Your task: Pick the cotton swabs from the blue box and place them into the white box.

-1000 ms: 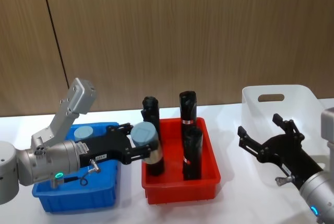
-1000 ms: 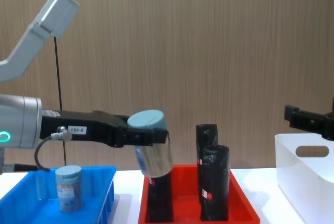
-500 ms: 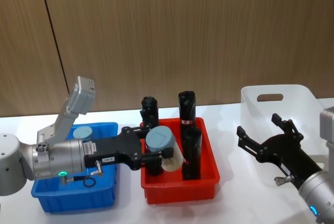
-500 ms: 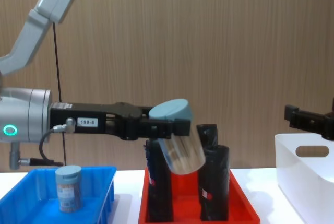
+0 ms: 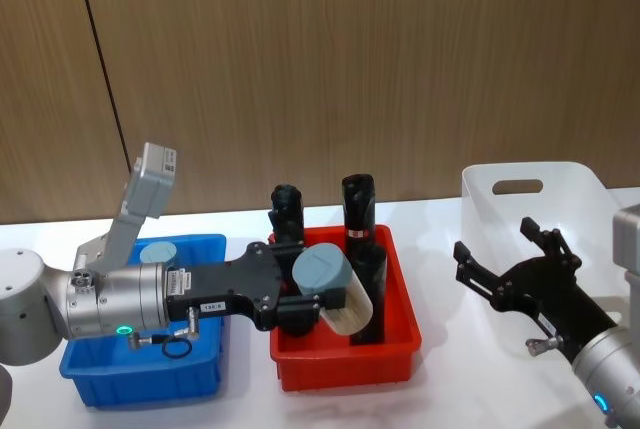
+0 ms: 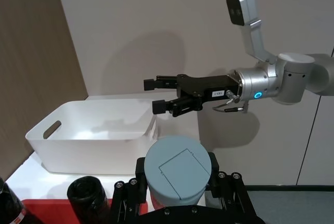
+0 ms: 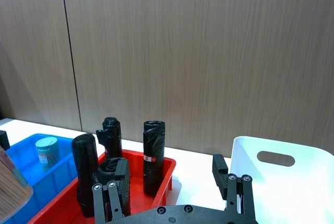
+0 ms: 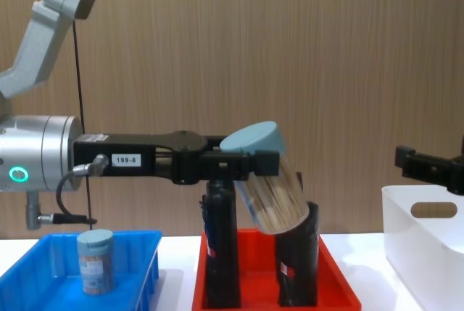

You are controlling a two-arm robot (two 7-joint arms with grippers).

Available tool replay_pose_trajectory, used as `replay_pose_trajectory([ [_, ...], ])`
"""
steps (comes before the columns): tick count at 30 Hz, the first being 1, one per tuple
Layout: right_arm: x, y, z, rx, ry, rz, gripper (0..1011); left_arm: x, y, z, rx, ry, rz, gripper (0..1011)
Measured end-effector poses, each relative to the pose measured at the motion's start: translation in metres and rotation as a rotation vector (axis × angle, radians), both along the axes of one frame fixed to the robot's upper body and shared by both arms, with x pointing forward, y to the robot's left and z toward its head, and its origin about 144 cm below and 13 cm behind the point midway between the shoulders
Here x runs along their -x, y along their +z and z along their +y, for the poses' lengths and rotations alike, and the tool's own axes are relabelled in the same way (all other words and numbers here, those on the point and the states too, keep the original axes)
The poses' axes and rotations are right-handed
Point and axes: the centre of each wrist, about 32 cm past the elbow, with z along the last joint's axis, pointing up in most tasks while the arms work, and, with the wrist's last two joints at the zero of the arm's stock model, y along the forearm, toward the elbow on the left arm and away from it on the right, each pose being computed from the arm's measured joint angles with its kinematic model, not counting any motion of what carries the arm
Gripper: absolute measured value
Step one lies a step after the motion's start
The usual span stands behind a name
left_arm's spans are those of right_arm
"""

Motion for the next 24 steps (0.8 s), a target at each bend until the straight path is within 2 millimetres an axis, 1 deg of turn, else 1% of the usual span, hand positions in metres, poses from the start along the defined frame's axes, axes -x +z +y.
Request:
replay_pose_trajectory([
  [12,0.0,0.001,-0.001,0.005,0.012,-0.002,1002,-0.002,0.0,-0.001,0.017,-0.031,-0.005,668],
  [24,-0.005,0.009,-0.011,0.058,0.122,0.003,1002,-0.003,0.0,-0.002,0.024,-0.044,-0.007,668],
])
